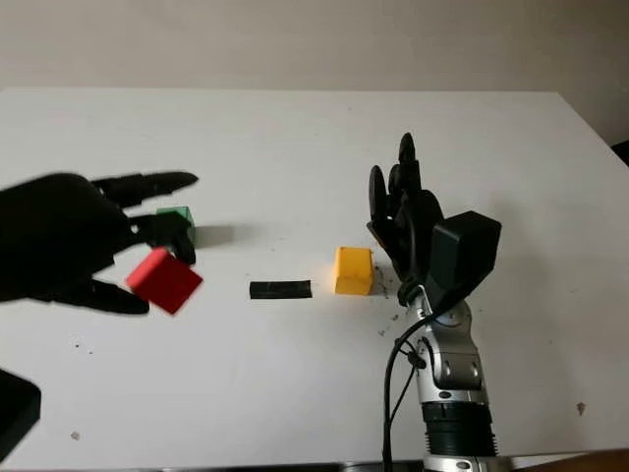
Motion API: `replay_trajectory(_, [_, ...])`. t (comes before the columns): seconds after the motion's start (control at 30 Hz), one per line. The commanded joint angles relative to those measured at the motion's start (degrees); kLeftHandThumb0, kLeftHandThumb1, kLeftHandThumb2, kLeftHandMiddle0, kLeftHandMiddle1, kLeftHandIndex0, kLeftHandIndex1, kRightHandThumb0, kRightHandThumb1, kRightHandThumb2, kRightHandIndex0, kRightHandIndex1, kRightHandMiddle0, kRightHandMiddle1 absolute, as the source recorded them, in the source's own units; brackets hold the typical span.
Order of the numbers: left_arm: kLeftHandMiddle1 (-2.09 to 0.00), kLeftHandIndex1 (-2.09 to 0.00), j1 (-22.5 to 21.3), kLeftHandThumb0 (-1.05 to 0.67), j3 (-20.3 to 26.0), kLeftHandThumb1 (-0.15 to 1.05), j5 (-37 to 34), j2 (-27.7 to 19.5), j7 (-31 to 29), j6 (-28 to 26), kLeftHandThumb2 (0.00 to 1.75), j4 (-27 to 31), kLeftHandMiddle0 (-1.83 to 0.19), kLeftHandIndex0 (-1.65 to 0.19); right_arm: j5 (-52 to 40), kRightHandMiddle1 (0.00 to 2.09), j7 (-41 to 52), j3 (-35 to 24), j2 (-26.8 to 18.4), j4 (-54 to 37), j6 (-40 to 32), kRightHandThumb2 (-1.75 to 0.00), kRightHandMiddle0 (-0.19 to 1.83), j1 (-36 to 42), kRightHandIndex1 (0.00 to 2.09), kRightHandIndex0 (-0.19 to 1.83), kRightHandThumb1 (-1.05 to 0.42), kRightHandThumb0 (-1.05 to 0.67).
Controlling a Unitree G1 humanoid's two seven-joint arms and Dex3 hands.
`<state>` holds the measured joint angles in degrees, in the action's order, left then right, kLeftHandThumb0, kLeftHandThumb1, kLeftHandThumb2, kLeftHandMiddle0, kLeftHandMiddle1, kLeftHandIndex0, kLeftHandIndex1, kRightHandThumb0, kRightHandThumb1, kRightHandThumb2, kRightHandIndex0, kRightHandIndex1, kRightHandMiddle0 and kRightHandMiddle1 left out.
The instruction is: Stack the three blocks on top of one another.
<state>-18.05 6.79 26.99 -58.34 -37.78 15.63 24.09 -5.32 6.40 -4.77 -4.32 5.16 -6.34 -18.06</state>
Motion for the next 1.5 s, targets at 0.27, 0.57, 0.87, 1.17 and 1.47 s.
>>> replay_trajectory(0.27, [-0.06,-1.49,-24.5,-0.48,-19.0,1.04,2.5,11.6,1.1,12.2,0.06,-28.7,-0.18,-0.23,0.1,0.00,-1.2,0.2,0.3,-1.0,0.2,-0.62,-0.19,0.1,0.00,-0.19,-1.05,-0.62])
replay_trajectory(0.57, [-0.08,-1.51,-32.4,-0.44,-26.8,1.00,6.8,19.5,1.0,15.6,0.05,-40.7,-0.28,-0.30,-0.2,0.00,-0.8,0.5,0.5,-1.9,-0.3,-0.62,-0.19,0.9,0.00,-0.19,-1.05,-0.61])
replay_trajectory(0.87, [-0.06,-1.80,-33.3,-0.44,-30.2,0.97,12.4,22.9,4.6,17.5,0.05,-43.6,-0.28,-0.33,0.2,0.00,-1.7,0.8,0.9,-3.0,-0.8,-0.60,-0.19,1.4,0.00,-0.19,-1.05,-0.60])
replay_trajectory(1.17, [-0.06,-1.83,-32.0,-0.45,-32.6,0.95,15.5,23.3,4.8,19.0,0.05,-42.5,-0.27,-0.30,0.3,0.00,-1.7,1.0,1.0,-3.5,-0.8,-0.61,-0.19,1.5,0.00,-0.19,-1.05,-0.59])
replay_trajectory(1.47, [-0.04,-1.74,-31.6,-0.45,-33.6,0.98,16.8,23.2,4.6,20.3,0.06,-42.5,-0.23,-0.27,0.3,0.00,-1.8,0.8,1.4,-3.3,-0.4,-0.60,-0.19,1.6,0.00,-0.19,-1.05,-0.59])
